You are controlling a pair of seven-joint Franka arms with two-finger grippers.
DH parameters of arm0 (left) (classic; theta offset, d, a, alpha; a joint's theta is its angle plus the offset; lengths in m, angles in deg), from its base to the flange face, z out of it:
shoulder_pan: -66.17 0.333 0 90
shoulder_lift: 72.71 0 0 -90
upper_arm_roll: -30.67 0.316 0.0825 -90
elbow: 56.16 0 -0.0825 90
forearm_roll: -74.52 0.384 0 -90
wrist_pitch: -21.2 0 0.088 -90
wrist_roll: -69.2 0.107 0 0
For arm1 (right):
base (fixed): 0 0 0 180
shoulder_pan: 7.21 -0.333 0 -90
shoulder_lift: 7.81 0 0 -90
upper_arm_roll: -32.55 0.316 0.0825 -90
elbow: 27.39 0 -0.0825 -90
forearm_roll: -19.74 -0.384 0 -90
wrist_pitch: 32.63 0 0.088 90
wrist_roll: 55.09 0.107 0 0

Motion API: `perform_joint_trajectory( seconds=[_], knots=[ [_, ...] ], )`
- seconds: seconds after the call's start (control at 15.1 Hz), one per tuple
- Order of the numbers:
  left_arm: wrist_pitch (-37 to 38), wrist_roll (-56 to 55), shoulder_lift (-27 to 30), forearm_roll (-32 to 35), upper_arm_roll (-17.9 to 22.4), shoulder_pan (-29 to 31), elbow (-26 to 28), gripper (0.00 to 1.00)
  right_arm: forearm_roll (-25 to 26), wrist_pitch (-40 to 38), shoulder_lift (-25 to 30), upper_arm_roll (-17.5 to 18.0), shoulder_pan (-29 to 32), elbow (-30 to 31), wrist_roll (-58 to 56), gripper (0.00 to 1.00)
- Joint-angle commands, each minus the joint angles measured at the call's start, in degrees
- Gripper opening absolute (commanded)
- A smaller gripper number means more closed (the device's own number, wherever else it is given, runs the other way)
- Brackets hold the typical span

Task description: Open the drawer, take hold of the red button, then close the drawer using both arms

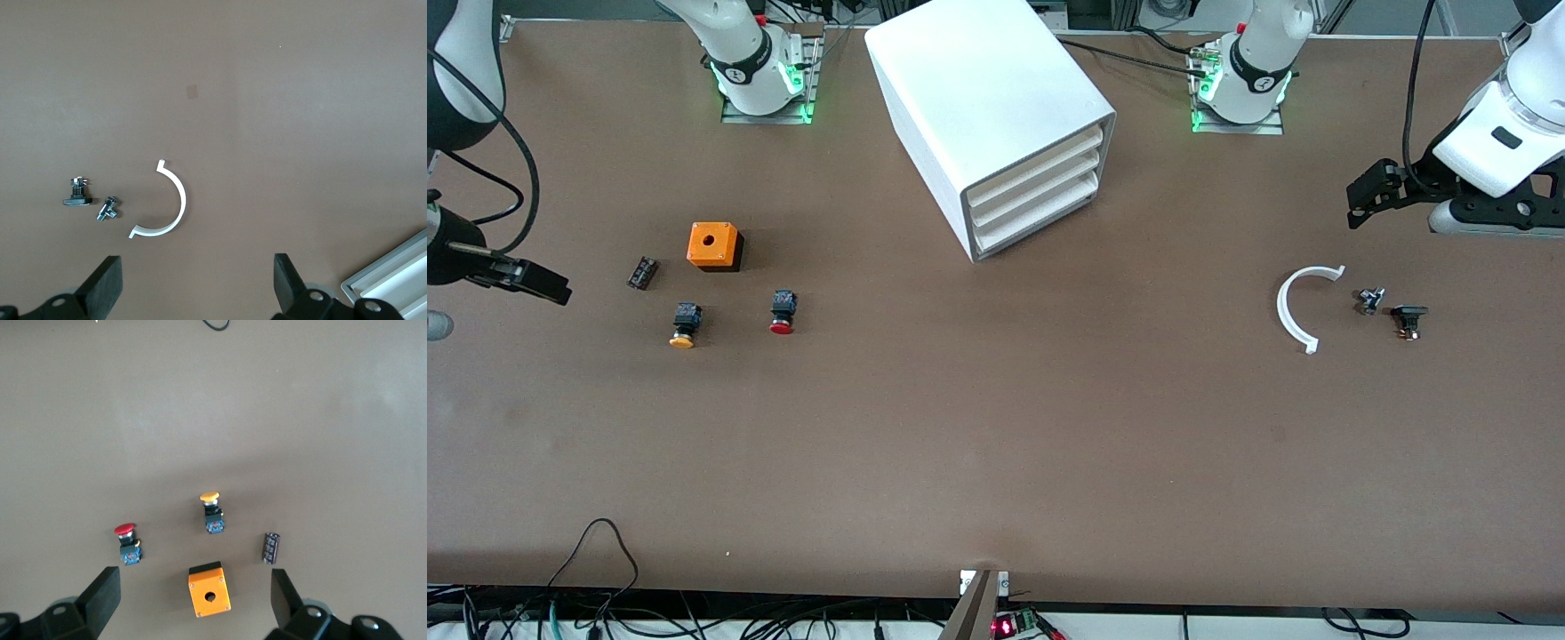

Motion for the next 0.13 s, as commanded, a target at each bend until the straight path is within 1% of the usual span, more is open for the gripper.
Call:
perform_joint_trajectory(
  seconds=[0.0,0.07],
  knots=[
    [1.6,0.74,-0.83,-0.57,0.06,-0.01,-2.01,1.0,-0.59,1.77,7.68,1.16,1.05,9.8,-1.87,1.0],
    [1.6,0.74,-0.83,-0.57,-0.02,-0.1,-2.1,1.0,-0.59,2.22,8.3,0.9,1.05,10.52,-4.92,1.0]
  ],
)
